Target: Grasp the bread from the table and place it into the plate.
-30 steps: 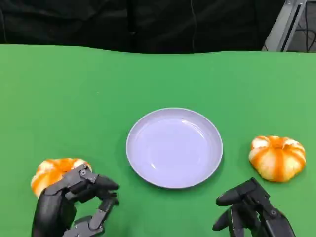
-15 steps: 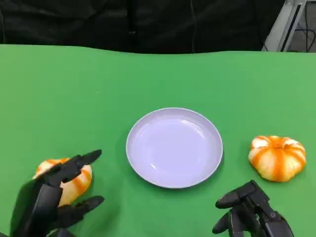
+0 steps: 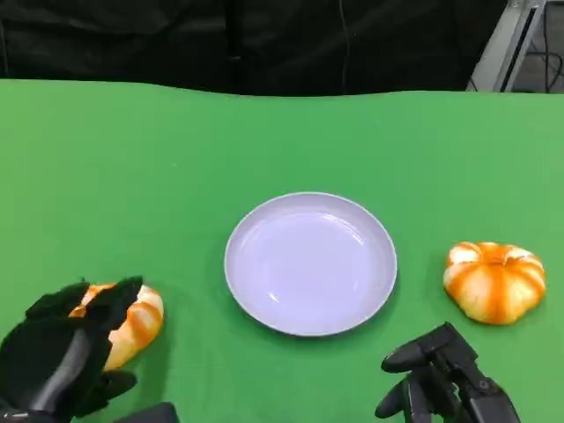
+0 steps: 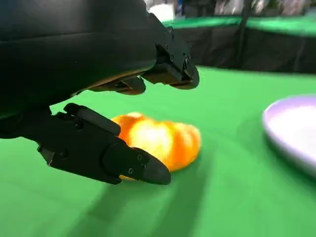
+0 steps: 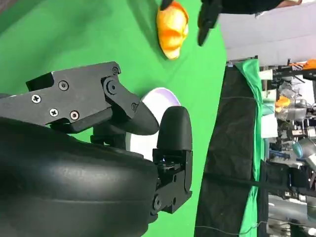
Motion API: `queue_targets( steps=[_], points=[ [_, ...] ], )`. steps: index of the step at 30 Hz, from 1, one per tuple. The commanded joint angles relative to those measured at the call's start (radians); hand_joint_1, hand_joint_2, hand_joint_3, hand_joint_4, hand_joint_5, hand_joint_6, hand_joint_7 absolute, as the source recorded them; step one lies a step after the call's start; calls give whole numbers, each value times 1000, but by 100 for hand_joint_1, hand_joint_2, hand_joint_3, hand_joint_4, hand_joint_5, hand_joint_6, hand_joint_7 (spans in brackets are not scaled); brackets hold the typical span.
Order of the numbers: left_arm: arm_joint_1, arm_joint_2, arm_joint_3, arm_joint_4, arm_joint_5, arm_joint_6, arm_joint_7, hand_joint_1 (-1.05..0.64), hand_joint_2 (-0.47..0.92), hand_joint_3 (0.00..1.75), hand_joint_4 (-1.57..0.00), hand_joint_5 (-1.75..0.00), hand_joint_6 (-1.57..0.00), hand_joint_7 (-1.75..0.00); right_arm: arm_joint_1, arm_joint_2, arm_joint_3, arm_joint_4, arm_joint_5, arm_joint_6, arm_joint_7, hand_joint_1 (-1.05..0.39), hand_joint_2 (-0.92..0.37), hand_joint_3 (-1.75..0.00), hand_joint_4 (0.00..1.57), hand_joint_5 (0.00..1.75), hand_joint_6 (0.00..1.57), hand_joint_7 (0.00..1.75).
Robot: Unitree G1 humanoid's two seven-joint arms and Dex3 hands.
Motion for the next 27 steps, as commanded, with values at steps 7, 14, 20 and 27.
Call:
queue_targets(
  steps=[7,14,20,27],
  points=[
    [-148,53,-109,105,42,180,-88,-46,92,11,-26,-5,-29,-1,7,0,-4,-19,7,12,-12,-27,-92,-100,30,175,16,175],
    [-209,75,-117,274,-76,34,104,-31,92,17,-65,-27,-68,-13,9,-2,-3,-21,15,12,-5,-26,-92,-102,32,175,15,175],
    [-202,110,-123,316,-154,-116,241,-26,88,41,-75,-166,-76,-141,8,0,-4,-24,5,17,-12,-26,-92,-98,30,175,15,175],
    [-174,139,-125,264,-166,-158,272,-23,81,48,-69,-175,-55,-174,2,-1,-6,-20,7,19,-12,-27,-92,-98,29,175,14,175]
  ],
)
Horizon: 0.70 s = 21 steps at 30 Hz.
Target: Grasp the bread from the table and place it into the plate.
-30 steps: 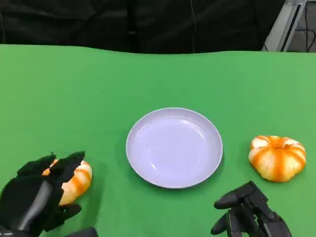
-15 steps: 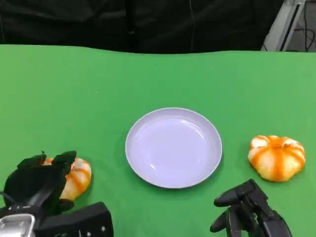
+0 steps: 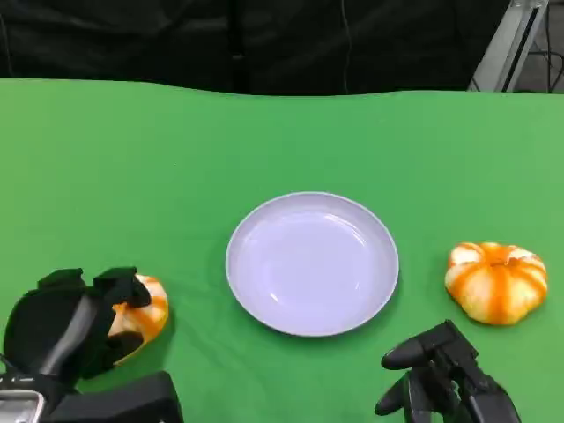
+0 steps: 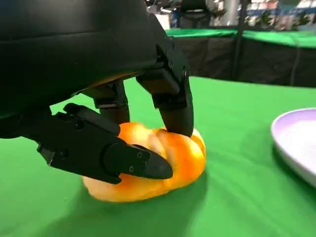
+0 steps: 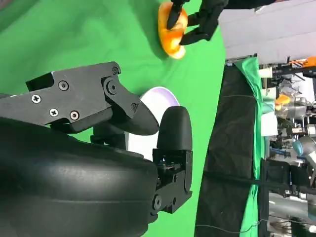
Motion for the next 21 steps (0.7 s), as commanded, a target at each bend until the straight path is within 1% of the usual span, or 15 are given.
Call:
queue_targets(
  steps=[1,2,4,5,8,9,12,14,17,21],
  points=[
    [35,38,6,-60,-7,-19,21,-23,81,49,-69,-175,-54,-175,2,-6,-9,-6,8,0,-2,-27,-92,-98,29,175,14,175],
    [42,41,8,-74,-9,-24,22,-22,79,54,-70,-175,-56,-174,2,-6,-9,-6,8,-1,-2,-27,-92,-98,29,175,14,175],
    [58,48,13,-107,-15,-41,27,-22,77,57,-71,-175,-56,-174,4,-3,-7,-9,7,3,-4,-27,-92,-98,29,175,14,175],
    [66,51,16,-125,-16,-50,32,-21,72,65,-72,-175,-59,-170,5,-2,-6,-12,7,8,-5,-27,-92,-98,29,175,14,175],
    [85,47,19,-186,-11,-63,36,-21,65,75,-73,-175,-63,-162,6,-1,-5,-16,10,16,-5,-27,-92,-98,30,175,15,175],
    [85,44,17,-194,-11,-75,45,-20,61,80,-74,-175,-67,-157,6,-1,-5,-16,8,16,-6,-27,-92,-98,30,175,15,175],
    [77,36,11,-190,-12,-115,79,-17,53,91,-77,-175,-72,-151,3,-3,-7,-13,6,11,-4,-27,-92,-99,30,175,15,175],
    [48,22,-12,-179,4,-141,103,-17,53,94,-78,-175,-73,-152,3,-2,-6,-11,8,9,-4,-27,-92,-99,30,175,15,175],
    [10,-2,-40,-167,22,-148,119,-18,53,96,-78,-175,-71,-155,2,-3,-7,-10,9,7,-3,-26,-92,-99,30,175,15,175],
    [-64,-57,-89,-140,55,-134,133,-19,49,106,-81,-175,-71,-158,4,-1,-6,-11,7,11,-5,-26,-92,-99,30,175,15,175]
  ],
)
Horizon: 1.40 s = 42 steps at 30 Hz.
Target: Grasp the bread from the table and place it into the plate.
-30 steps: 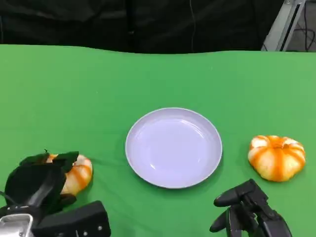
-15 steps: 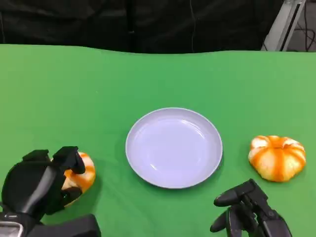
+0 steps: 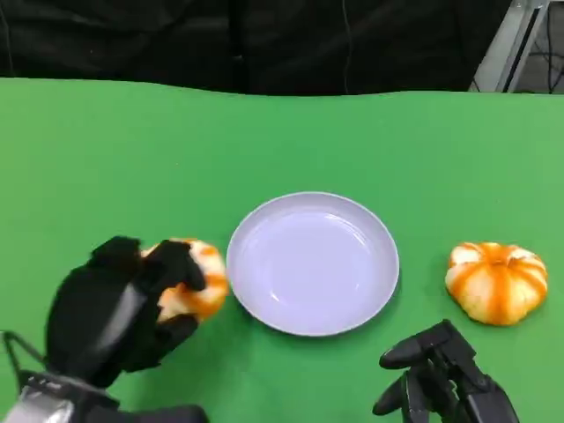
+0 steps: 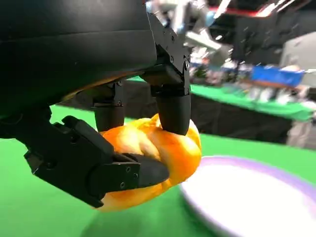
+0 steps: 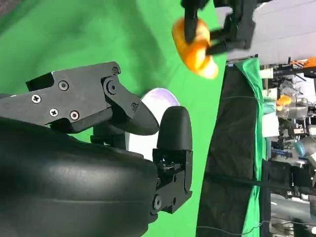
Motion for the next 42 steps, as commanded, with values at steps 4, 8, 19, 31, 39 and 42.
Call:
queue_targets(
  steps=[4,8,19,31,39,42],
  points=[
    [-118,-72,-60,81,23,0,40,-19,47,110,-82,-175,-70,-161,7,-1,-5,-10,6,0,-6,-26,-92,-98,29,175,14,175],
    [-227,-149,-110,200,22,-5,61,-20,43,121,-84,-175,-65,-173,12,4,2,-15,4,1,-11,-26,-92,-98,29,175,15,175],
    [-392,-231,-180,401,-18,-18,41,-21,42,129,-87,-175,-66,-171,20,3,8,-27,-2,8,-17,-26,-92,-98,28,175,13,175],
    [-399,-178,-218,337,-44,118,-292,-57,89,41,-7,-48,-12,-33,21,-1,10,-31,4,12,-9,-26,-92,-98,29,175,15,175],
    [-351,-130,-233,223,-63,229,-514,-79,92,56,0,-8,0,-16,20,-3,2,-28,11,9,-4,-26,-92,-98,30,175,15,175],
    [-346,-128,-233,208,-64,240,-528,-79,92,57,0,-6,0,-15,20,-2,1,-28,11,9,-3,-26,-92,-98,30,175,15,175]
  ],
)
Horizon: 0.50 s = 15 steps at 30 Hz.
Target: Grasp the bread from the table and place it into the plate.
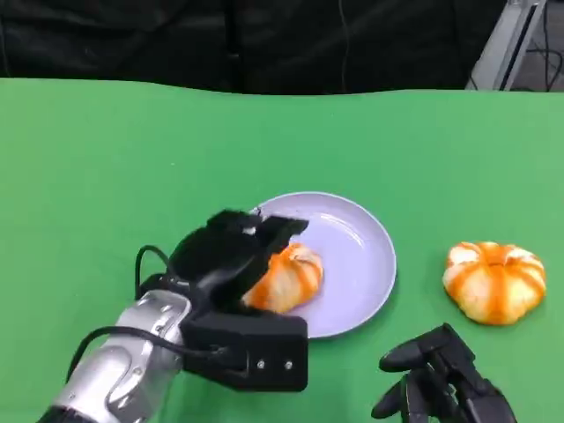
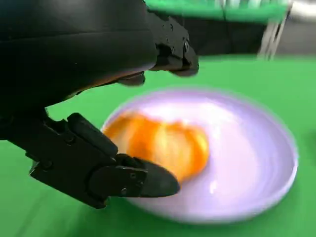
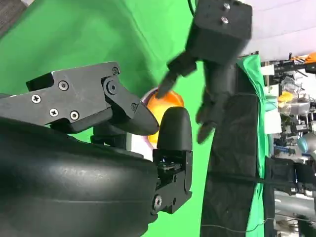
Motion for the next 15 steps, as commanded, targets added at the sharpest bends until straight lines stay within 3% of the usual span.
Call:
queue_targets(
  steps=[1,8,15],
  points=[
    [10,19,-1,-32,-7,19,-28,-79,92,57,0,-6,0,-15,2,-9,-7,-13,10,2,2,-26,-92,-98,30,175,15,175],
    [18,41,7,-62,-21,27,-60,-84,92,57,0,-2,0,-12,2,-5,-8,-13,3,4,-4,-26,-92,-98,29,175,15,175],
    [129,127,143,-166,-203,-132,-34,-84,92,55,-4,-2,-3,-7,2,-2,-4,-12,3,-1,-7,-25,-92,-98,29,175,14,175]
  ],
)
